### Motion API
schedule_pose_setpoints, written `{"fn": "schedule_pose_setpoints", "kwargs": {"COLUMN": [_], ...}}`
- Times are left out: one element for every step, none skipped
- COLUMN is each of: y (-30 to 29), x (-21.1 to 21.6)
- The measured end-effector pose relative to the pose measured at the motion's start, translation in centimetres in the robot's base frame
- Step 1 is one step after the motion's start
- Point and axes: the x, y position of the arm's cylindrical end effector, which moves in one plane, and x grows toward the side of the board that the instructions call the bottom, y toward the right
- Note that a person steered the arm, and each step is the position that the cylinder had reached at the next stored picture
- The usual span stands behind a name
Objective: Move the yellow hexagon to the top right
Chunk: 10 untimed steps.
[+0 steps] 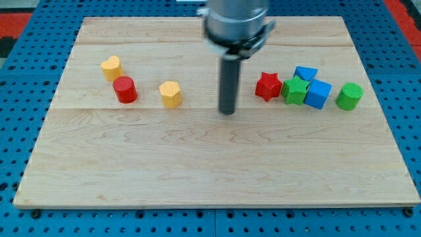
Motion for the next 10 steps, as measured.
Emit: {"fn": "schedule_pose_setpoints", "kwargs": {"y": [-8.1,-7.5,-4.0,-4.9,-10.0,-2.2,10.2,9.2,2.9,10.6], "x": [-2.2,-9.1,-12.8,-15.9,-16.5,-19.8,-20.1,-21.5,-20.2,-24.1]}}
